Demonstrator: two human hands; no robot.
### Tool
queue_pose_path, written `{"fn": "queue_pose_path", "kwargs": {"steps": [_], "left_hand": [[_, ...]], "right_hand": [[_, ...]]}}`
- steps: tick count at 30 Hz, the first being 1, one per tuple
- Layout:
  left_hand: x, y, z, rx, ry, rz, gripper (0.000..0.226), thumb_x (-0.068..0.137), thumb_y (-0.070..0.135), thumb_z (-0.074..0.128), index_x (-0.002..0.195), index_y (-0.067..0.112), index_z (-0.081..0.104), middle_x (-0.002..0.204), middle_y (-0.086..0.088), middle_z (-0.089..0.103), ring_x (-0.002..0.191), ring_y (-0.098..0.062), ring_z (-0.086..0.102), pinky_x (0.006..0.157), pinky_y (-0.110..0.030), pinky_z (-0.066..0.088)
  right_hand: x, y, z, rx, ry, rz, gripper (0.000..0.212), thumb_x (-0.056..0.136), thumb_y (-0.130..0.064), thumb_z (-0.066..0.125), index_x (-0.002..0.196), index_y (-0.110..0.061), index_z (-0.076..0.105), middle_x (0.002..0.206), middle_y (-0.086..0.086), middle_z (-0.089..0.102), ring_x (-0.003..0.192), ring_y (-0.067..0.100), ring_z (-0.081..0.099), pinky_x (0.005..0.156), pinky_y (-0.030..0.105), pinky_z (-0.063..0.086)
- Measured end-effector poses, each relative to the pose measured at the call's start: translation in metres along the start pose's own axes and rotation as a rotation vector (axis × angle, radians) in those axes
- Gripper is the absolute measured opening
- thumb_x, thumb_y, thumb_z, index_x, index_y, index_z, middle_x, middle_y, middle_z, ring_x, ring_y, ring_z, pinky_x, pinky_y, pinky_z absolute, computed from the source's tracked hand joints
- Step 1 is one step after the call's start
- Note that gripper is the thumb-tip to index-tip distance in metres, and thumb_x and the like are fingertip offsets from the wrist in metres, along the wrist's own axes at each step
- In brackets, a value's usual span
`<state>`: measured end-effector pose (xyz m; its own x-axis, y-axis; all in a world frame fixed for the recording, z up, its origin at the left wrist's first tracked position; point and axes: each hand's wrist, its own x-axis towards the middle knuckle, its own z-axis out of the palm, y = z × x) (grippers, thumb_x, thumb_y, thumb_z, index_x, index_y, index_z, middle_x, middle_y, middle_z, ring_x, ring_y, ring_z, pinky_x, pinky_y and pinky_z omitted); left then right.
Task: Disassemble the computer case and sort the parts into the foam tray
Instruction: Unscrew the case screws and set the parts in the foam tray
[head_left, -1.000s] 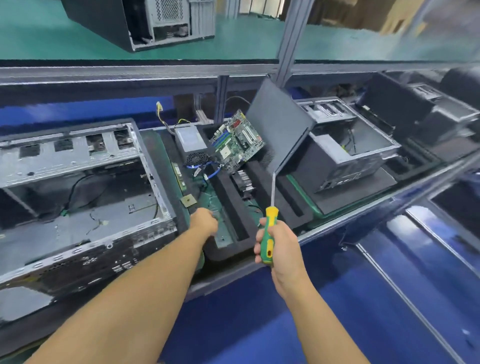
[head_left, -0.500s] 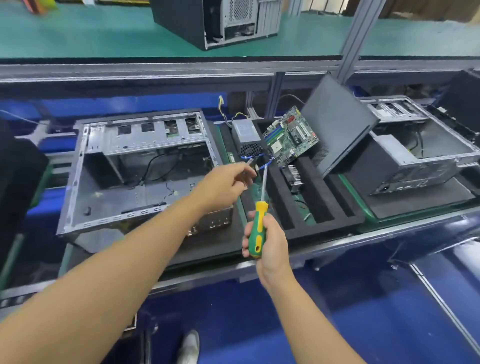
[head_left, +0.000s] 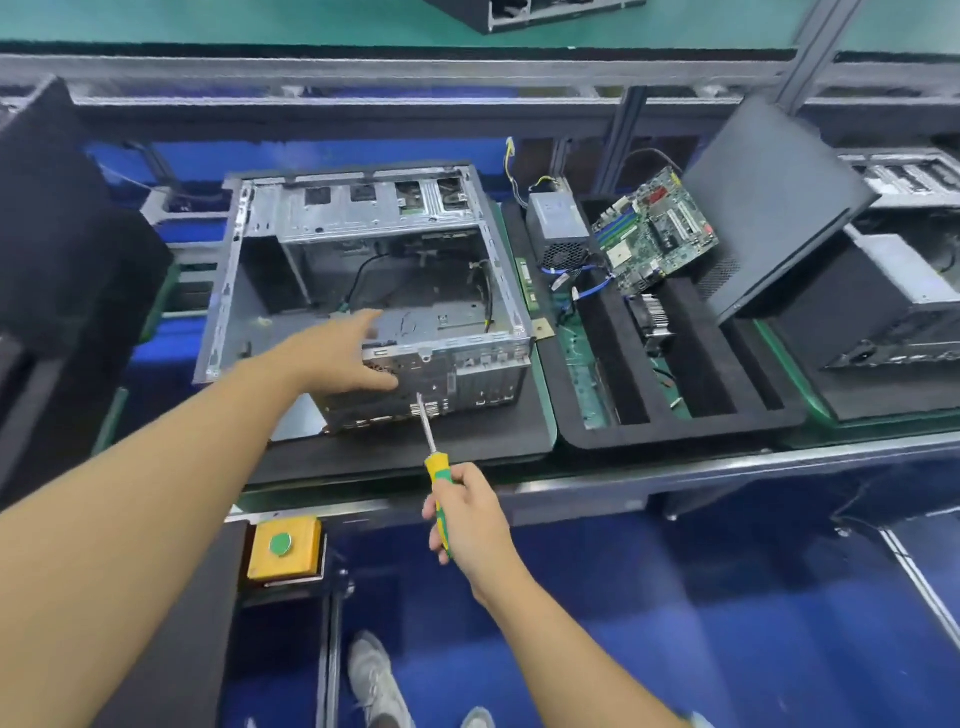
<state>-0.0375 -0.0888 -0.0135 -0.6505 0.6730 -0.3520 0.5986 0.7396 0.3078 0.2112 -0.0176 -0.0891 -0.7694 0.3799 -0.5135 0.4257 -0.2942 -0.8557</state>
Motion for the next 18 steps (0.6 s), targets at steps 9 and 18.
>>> {"fn": "queue_pose_path", "kwargs": {"steps": [9,18], "left_hand": [[0.013,0.001,0.002,0.08,-0.007,-0.026,0.043,0.07,0.063,0.072,0.08,0.021,0.073,0.064,-0.001,0.067,0.066,-0.018,0.063,0.06,-0.033,0.05],[0.014,0.0,0.002,0.04,-0.019,-0.039,0.043,0.069,0.064,0.074,0.078,0.021,0.072,0.064,-0.002,0.065,0.066,-0.019,0.061,0.058,-0.031,0.045]], "right_hand": [[0.012,-0.001,0.022,0.017,0.089,0.086,0.013,0.101,-0.023,0.047,0.1,-0.012,0.053,0.067,-0.002,0.055,0.046,0.013,0.034,0.041,0.021,0.025],[0.009,0.0,0.029,0.062,0.082,0.052,0.012,0.102,-0.023,0.047,0.097,-0.015,0.054,0.067,-0.003,0.057,0.046,0.012,0.035,0.04,0.021,0.027]]}}
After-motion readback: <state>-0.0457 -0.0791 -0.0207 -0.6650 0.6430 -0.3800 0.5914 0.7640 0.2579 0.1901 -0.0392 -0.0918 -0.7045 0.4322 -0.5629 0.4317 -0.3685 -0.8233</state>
